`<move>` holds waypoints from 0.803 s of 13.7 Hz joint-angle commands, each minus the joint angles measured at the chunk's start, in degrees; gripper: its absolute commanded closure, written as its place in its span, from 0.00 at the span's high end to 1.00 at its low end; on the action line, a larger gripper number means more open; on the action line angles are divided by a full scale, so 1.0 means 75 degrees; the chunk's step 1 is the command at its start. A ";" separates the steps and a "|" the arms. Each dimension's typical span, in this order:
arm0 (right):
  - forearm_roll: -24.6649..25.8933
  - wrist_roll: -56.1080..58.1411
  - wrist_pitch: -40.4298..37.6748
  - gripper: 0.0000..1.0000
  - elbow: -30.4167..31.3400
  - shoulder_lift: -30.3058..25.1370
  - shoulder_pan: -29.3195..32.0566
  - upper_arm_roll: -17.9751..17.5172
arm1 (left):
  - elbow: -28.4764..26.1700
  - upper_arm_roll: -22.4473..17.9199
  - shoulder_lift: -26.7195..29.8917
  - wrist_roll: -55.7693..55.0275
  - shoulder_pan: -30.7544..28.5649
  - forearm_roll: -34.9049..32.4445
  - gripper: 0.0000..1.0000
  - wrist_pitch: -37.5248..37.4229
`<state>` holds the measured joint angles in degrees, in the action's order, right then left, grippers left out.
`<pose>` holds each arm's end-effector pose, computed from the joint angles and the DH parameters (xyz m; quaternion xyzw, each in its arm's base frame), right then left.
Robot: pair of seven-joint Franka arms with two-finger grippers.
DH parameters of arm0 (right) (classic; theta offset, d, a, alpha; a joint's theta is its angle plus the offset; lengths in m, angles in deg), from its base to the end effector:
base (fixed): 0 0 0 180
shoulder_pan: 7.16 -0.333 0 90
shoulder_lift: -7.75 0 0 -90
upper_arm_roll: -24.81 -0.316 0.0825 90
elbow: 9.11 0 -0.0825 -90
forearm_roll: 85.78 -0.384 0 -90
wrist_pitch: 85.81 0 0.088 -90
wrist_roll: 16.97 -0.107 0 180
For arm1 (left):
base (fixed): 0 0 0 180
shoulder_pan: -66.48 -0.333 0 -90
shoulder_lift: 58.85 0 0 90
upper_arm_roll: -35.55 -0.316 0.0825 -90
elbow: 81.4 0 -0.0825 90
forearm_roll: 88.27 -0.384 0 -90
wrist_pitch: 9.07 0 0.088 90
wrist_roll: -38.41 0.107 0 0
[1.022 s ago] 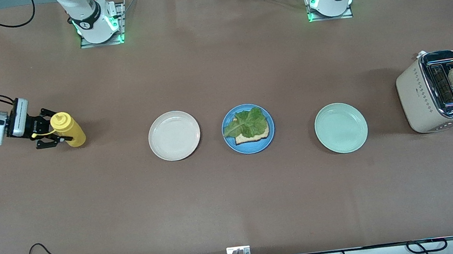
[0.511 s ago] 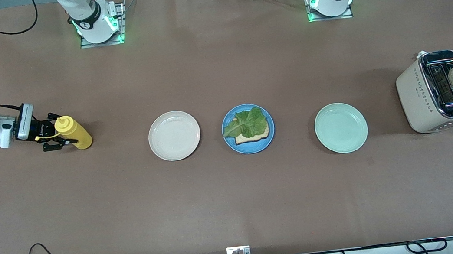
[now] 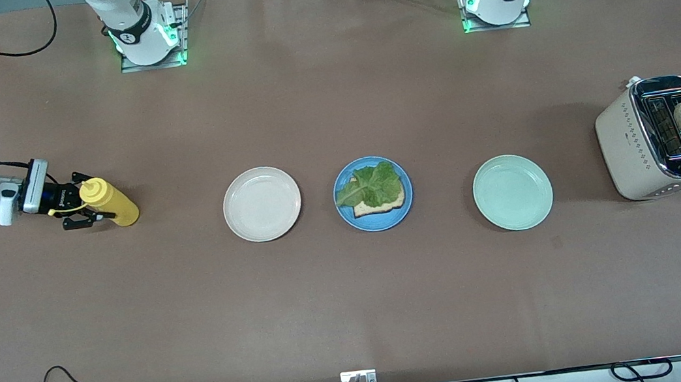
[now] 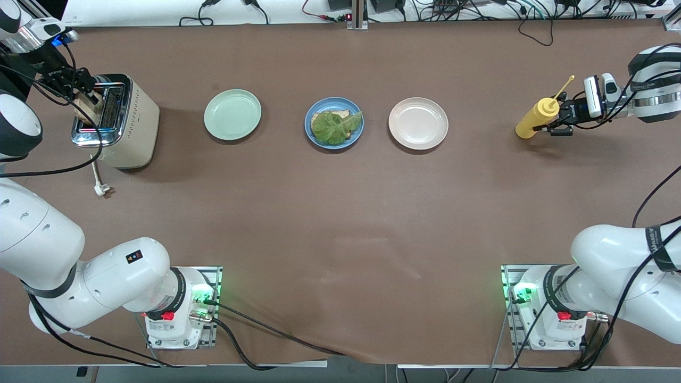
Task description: Make sandwich in blue plate with both arms
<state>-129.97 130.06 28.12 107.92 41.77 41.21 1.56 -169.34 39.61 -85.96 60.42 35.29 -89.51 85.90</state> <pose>0.5068 -0.1823 0.1574 -0.6202 -0.6161 -0.3673 0.3175 0.5714 0.3017 0.3587 0.9839 0.0422 -0.1555 0.0778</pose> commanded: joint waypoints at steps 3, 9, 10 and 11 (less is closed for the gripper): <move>-0.0131 0.0165 -0.0085 1.00 -0.0100 0.0116 0.0324 -0.0123 | 0.0171 0.0081 0.0017 0.0088 -0.0306 -0.0034 0.01 -0.0390; 0.0359 0.0340 -0.0413 1.00 -0.0111 0.0069 0.0956 0.0017 | 0.2265 0.0267 0.0334 -0.0041 -0.0132 -0.0011 0.01 -0.2556; 0.0407 0.0340 -0.0553 1.00 -0.0216 0.0023 0.0980 0.0192 | 0.2489 0.0373 0.0369 -0.0064 0.0009 0.0013 0.01 -0.2734; 0.0466 0.0306 -0.0774 1.00 -0.0356 -0.0105 0.1004 0.0286 | 0.2514 0.0559 0.0474 -0.0296 0.0080 0.0024 0.01 -0.2782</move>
<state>-127.80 131.94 25.51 107.21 41.92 47.51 2.90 -153.44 42.00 -82.29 60.16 34.41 -89.40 67.44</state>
